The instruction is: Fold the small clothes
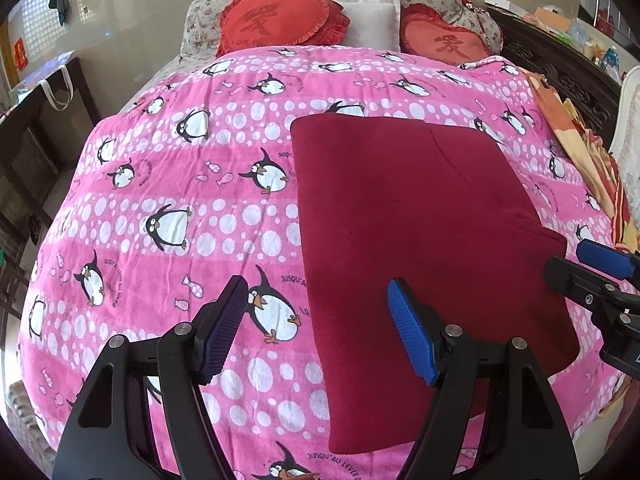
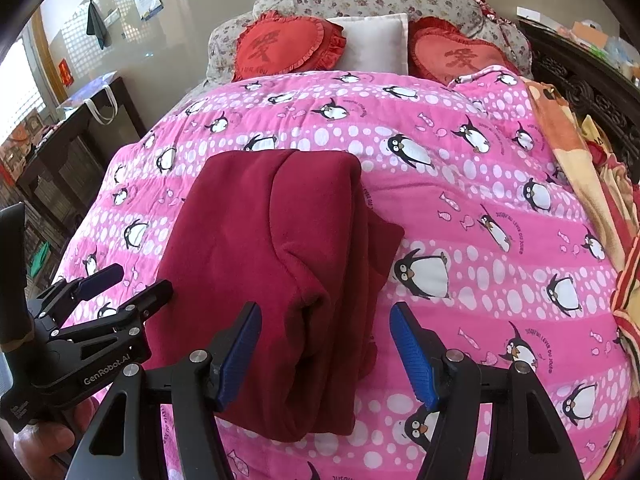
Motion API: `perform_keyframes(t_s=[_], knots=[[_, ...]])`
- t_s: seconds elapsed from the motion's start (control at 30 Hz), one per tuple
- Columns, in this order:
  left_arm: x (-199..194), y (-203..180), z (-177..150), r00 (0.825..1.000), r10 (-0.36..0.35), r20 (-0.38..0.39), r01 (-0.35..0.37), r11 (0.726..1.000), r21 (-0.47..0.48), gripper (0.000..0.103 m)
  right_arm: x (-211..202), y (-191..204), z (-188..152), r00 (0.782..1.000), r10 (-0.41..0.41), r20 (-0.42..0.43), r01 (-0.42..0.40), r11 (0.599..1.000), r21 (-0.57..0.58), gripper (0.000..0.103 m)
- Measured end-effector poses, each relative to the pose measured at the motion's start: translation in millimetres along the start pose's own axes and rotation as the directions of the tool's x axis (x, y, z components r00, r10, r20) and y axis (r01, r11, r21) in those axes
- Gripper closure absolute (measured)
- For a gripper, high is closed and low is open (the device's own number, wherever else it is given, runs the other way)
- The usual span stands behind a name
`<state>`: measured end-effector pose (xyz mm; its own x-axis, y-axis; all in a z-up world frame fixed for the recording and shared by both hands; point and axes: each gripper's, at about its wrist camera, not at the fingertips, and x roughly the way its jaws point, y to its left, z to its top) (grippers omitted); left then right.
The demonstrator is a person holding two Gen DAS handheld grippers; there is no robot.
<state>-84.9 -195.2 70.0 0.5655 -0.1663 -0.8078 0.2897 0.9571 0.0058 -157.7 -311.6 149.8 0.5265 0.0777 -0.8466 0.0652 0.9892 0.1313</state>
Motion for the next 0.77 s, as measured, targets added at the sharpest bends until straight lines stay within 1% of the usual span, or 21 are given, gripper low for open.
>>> perform_keyframes(t_s=[0.43, 0.6, 0.7, 0.77], knots=[[0, 0, 0, 1.0, 0.0, 0.002, 0.0, 1.0, 0.0, 0.03, 1, 2, -1, 1.0, 0.0, -0.008, 0.0, 1.0, -0.005, 0.039], [-1, 0, 0, 0.999, 0.017, 0.034, -0.018, 1.0, 0.018, 0.03, 4, 3, -3, 1.0, 0.0, -0.014, 0.0, 1.0, -0.008, 0.039], [-1, 6, 1, 0.999, 0.011, 0.04, -0.012, 1.0, 0.014, 0.03, 4, -2, -3, 1.0, 0.001, -0.007, -0.001, 1.0, -0.004, 0.039], [1, 17, 2, 0.999, 0.014, 0.042, -0.014, 1.0, 0.008, 0.03, 1, -12, -2, 1.0, -0.008, 0.012, 0.008, 1.0, 0.006, 0.039]])
